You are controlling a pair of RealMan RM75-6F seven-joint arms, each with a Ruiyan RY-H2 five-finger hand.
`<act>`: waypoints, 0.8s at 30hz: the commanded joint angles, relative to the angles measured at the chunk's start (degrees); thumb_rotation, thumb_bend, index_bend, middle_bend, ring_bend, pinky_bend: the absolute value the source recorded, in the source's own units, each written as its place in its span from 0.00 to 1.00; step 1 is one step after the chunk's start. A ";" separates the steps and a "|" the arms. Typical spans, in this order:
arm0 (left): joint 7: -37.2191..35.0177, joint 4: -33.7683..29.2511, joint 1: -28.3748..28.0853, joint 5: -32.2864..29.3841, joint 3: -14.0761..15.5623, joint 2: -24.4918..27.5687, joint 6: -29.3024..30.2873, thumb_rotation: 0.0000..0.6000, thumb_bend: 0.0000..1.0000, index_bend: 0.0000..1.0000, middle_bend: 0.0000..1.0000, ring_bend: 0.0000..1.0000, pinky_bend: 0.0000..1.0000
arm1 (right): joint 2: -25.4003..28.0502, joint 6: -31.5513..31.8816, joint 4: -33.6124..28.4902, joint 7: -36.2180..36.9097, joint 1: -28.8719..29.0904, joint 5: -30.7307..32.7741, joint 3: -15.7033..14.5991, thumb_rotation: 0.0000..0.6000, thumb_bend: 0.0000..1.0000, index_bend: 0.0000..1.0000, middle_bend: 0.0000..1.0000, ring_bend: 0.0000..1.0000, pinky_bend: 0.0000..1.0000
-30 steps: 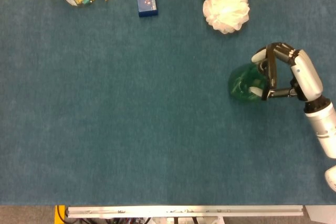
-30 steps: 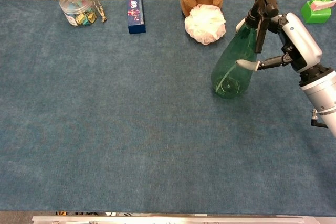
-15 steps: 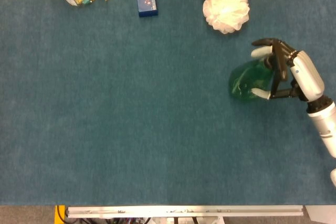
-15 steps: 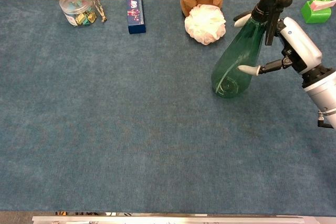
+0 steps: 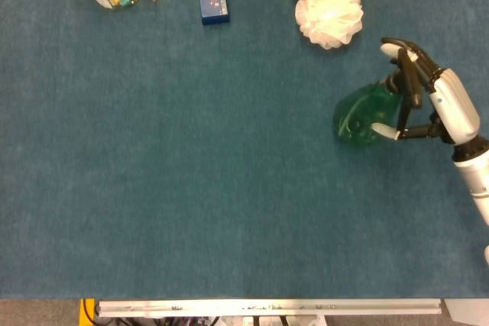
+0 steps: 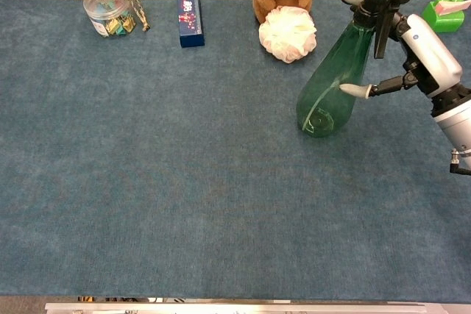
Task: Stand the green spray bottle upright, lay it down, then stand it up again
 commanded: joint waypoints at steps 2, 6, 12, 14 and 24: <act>-0.08 -0.01 -0.04 -0.10 -0.03 0.06 -0.11 1.00 0.13 0.34 0.35 0.39 0.70 | 0.61 1.44 -0.29 -1.32 -0.46 -0.38 0.11 1.00 0.00 0.11 0.11 0.10 0.25; 0.10 -0.08 -0.24 -0.24 -0.13 0.10 -0.38 1.00 0.13 0.34 0.35 0.39 0.70 | 2.65 2.71 -1.80 -3.69 -1.11 -0.93 -0.14 1.00 0.00 0.11 0.11 0.09 0.24; 0.63 0.16 -0.26 -0.19 0.08 -0.26 -0.58 1.00 0.13 0.34 0.35 0.39 0.70 | 8.44 4.17 -8.17 -11.09 -3.27 -0.76 -0.45 1.00 0.00 0.09 0.09 0.07 0.22; 1.04 0.14 -0.48 -0.25 0.03 -0.38 -0.89 1.00 0.13 0.34 0.35 0.39 0.70 | 10.65 4.52 -11.29 -14.63 -4.40 0.21 -0.05 1.00 0.00 0.09 0.08 0.06 0.22; 2.96 0.17 -1.65 -0.50 -0.11 -1.22 -2.55 1.00 0.13 0.34 0.37 0.40 0.70 | 20.89 4.78 -29.94 -36.83 -11.93 10.36 2.72 1.00 0.00 0.08 0.12 0.06 0.21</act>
